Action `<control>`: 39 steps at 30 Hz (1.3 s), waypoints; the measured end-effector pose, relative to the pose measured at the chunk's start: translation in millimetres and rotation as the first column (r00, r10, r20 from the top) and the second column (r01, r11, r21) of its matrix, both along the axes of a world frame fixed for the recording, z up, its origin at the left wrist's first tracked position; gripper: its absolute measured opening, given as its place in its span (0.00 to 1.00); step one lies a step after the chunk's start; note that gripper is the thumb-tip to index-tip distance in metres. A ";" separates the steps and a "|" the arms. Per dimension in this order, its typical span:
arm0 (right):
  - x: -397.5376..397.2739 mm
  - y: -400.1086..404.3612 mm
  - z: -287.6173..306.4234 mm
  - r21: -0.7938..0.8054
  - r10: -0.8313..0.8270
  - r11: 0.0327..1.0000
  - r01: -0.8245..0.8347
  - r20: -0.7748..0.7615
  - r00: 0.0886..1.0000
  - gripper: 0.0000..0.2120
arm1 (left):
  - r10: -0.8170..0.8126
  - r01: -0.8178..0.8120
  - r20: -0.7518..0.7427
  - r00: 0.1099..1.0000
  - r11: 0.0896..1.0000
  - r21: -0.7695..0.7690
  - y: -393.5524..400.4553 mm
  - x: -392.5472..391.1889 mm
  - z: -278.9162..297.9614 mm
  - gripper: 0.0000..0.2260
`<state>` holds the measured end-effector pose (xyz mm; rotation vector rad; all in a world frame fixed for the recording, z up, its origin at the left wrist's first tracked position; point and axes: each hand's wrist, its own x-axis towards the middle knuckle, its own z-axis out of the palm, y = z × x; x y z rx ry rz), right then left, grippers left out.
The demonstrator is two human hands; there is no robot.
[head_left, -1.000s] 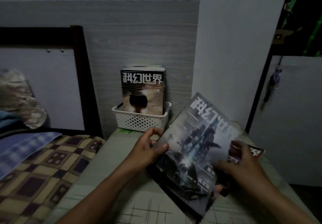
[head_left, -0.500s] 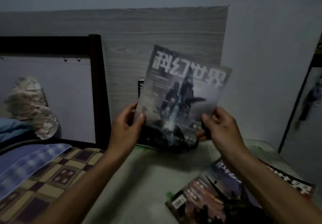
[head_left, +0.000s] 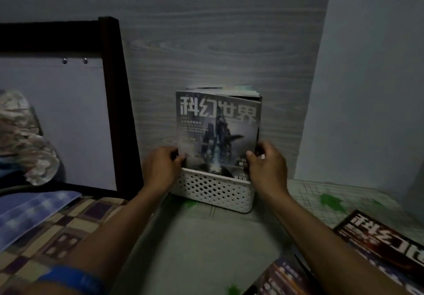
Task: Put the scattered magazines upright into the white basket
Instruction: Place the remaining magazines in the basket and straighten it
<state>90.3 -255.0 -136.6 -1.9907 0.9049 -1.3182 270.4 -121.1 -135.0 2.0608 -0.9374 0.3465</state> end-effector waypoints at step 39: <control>-224.7 125.7 39.0 0.584 0.329 0.697 -0.417 0.257 0.909 0.07 | -0.829 0.520 -0.347 0.438 0.548 -0.655 134.4 -201.8 19.8 0.09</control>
